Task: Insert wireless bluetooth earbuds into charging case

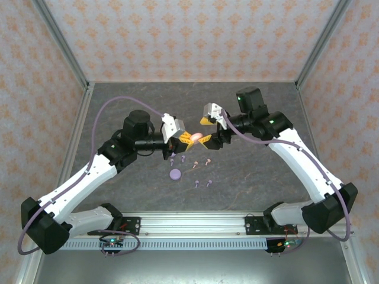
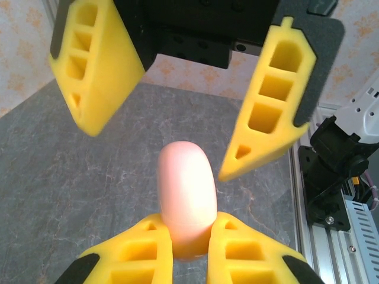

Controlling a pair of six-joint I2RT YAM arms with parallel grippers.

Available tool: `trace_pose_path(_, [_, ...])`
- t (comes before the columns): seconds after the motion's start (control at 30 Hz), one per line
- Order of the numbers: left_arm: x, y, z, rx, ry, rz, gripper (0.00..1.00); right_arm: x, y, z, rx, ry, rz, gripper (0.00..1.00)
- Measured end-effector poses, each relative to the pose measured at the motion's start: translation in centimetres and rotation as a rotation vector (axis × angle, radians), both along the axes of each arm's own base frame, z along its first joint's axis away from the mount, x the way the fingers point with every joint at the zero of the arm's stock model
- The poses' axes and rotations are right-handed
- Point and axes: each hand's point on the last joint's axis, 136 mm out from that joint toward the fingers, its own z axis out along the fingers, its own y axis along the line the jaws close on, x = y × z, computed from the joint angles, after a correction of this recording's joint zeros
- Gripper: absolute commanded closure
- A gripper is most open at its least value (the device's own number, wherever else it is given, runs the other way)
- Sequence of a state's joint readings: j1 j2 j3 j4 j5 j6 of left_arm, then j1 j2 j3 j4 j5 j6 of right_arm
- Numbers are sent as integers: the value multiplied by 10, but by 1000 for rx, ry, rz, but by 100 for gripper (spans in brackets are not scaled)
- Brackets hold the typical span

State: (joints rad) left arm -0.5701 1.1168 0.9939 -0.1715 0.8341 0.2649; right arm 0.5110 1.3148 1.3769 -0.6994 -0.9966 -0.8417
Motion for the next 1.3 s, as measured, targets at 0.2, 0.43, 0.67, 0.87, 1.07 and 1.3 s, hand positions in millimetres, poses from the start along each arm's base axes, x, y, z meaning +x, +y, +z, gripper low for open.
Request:
trace_pose_path(0.2, [0, 0, -1, 4, -3, -2, 100, -8, 5, -5, -4, 25, 39, 57])
trace_pose_path(0.43, [0, 1, -2, 8, 2, 1, 79, -12, 5, -7, -6, 40, 57, 72])
trace_pose_path(0.67, [0, 0, -1, 5, 1, 3, 63, -14, 5, -6, 1, 46, 65, 72])
trace_pose_path(0.87, [1, 0, 0, -1, 2, 5, 58, -14, 5, -6, 2, 49, 63, 72])
trace_pose_path(1.07, [2, -1, -2, -2, 3, 3, 54, -14, 6, -4, 8, 55, 62, 72])
trace_pose_path(1.3, [5, -3, -7, 2, 12, 1, 53, -14, 7, -2, 18, 58, 63, 72])
